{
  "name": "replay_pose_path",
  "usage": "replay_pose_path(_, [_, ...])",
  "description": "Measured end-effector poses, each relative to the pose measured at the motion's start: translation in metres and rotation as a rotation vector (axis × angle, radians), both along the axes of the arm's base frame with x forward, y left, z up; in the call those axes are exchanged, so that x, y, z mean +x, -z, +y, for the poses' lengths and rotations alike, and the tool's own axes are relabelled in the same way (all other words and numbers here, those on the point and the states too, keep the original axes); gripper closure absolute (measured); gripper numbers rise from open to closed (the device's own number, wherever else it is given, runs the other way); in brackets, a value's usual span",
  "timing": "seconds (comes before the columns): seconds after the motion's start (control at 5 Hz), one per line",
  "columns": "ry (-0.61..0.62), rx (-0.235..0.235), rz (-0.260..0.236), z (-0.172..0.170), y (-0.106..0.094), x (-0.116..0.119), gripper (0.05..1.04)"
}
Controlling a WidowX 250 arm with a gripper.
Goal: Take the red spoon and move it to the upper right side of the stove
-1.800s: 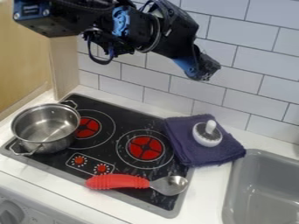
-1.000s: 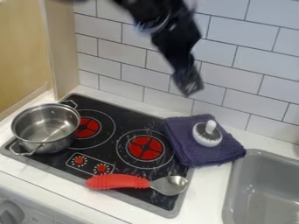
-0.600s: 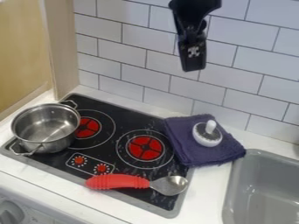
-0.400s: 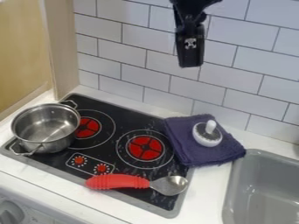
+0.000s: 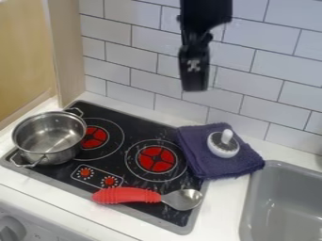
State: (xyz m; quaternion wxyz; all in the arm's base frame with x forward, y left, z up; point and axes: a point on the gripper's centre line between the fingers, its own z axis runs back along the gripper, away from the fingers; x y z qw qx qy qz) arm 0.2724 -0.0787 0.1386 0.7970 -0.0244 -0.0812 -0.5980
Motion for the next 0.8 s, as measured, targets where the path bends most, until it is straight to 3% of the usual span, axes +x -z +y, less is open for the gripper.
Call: replay_pose_path(0.8, [0.025, 0.132, 0.031, 0.029, 0.065, -0.043, 0.085])
